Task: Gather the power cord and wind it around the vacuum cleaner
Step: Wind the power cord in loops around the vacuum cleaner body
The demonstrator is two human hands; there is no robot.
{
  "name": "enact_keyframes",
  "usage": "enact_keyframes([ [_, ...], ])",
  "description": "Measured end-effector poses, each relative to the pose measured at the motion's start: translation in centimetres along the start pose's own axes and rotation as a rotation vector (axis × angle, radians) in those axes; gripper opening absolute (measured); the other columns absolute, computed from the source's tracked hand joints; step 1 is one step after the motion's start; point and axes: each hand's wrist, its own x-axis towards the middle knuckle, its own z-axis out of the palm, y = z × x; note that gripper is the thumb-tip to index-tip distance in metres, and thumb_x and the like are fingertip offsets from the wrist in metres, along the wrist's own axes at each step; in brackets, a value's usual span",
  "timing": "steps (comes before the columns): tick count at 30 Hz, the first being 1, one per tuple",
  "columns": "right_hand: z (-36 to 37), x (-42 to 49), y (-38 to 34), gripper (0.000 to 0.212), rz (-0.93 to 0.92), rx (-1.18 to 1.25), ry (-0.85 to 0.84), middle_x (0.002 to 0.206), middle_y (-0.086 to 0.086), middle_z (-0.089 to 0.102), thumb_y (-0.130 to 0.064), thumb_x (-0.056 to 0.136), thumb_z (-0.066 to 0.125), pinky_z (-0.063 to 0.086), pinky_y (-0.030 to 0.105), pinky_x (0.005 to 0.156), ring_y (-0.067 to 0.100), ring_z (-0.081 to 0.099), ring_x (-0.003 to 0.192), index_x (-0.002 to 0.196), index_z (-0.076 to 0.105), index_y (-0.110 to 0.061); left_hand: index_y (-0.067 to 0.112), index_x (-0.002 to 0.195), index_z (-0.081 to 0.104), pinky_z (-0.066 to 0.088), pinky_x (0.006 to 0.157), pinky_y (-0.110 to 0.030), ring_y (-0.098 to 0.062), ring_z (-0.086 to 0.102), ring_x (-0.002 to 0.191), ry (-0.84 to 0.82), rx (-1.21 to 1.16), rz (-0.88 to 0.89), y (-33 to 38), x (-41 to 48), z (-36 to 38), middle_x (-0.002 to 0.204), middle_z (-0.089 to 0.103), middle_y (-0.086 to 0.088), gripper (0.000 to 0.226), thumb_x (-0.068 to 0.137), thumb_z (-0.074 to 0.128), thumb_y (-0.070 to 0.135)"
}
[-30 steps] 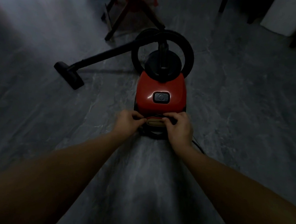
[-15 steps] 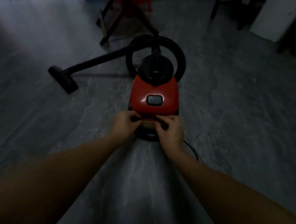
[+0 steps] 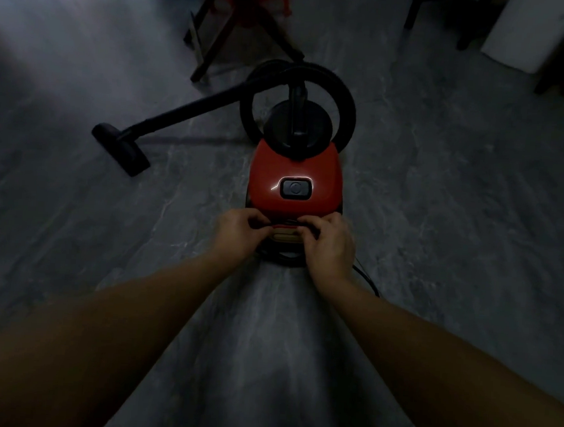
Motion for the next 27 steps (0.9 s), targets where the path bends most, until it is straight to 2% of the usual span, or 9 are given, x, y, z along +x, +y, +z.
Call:
enact_keyframes([
  [6,-0.6,-0.1,-0.3,0.021,0.004,0.042,-0.048,0.106,-0.007,0.057,-0.030,0.089,0.067,0.051,0.033,0.091,0.012,0.052,0.103,0.110,0.071,-0.033,0.012,0.096,0.072,0.051,0.067,-0.016,-0.007,0.065,0.075,-0.028,0.039,0.001,0.4,-0.2,-0.3,0.088,0.069,0.002,0.011,0.085,0.073,0.014],
  [9,-1.2,-0.4,-0.1,0.026,0.037,0.133,-0.057,0.112,-0.005,0.059,-0.026,0.089,0.069,0.050,0.026,0.090,0.009,0.055,0.104,0.115,0.069,-0.025,0.010,0.096,0.072,0.043,0.059,-0.008,-0.002,0.061,0.068,-0.009,0.032,-0.013,0.1,0.0,-0.4,0.086,0.069,0.000,0.012,0.085,0.073,0.012],
  [11,-1.7,-0.8,0.5,0.028,0.095,0.173,-0.031,0.114,-0.004,0.061,-0.025,0.089,0.070,0.050,0.025,0.088,0.009,0.057,0.101,0.117,0.067,-0.021,0.008,0.095,0.073,0.041,0.059,-0.008,-0.004,0.060,0.066,0.010,0.030,-0.022,-0.2,0.0,-0.4,0.087,0.071,-0.003,0.011,0.083,0.074,0.010],
  [13,-2.0,-1.1,1.6,0.026,0.169,0.205,-0.011,0.109,-0.001,0.066,-0.024,0.088,0.070,0.051,0.022,0.080,0.010,0.061,0.092,0.114,0.067,-0.019,0.007,0.094,0.074,0.046,0.063,-0.013,-0.008,0.062,0.069,0.022,0.039,-0.015,-0.3,0.0,-0.4,0.087,0.072,-0.006,0.012,0.082,0.074,0.008],
  [15,-2.3,-1.3,2.4,0.025,0.206,0.222,-0.027,0.102,0.002,0.070,-0.022,0.089,0.069,0.046,0.013,0.069,0.009,0.063,0.084,0.113,0.069,-0.019,0.007,0.095,0.073,0.050,0.066,-0.018,-0.011,0.063,0.072,0.017,0.035,-0.028,-0.2,-0.1,-0.4,0.086,0.071,-0.005,0.012,0.083,0.073,0.008],
  [17,-2.5,-1.2,2.6,0.024,0.208,0.225,-0.037,0.100,0.001,0.073,-0.022,0.089,0.069,0.042,0.007,0.066,0.008,0.064,0.082,0.113,0.071,-0.017,0.008,0.096,0.073,0.044,0.061,-0.013,-0.010,0.062,0.071,0.010,0.035,-0.047,-0.1,-0.2,-0.3,0.085,0.069,-0.002,0.012,0.085,0.072,0.009],
  [23,-2.0,-1.3,2.1,0.029,0.176,0.234,-0.037,0.106,-0.004,0.066,-0.025,0.087,0.071,0.050,0.019,0.075,0.008,0.062,0.089,0.116,0.068,-0.019,0.011,0.090,0.072,0.045,0.061,-0.015,-0.008,0.063,0.067,0.016,0.021,-0.040,0.1,-0.4,-0.3,0.081,0.070,-0.002,0.006,0.084,0.073,0.011],
  [27,-1.7,-0.8,1.8,0.022,0.206,0.222,-0.004,0.099,-0.007,0.065,-0.027,0.086,0.072,0.043,0.012,0.066,0.005,0.061,0.085,0.107,0.068,-0.021,0.012,0.089,0.072,0.041,0.059,-0.012,-0.004,0.061,0.067,0.033,0.026,-0.052,0.0,-0.4,-0.2,0.080,0.068,0.002,0.007,0.083,0.074,0.011],
])
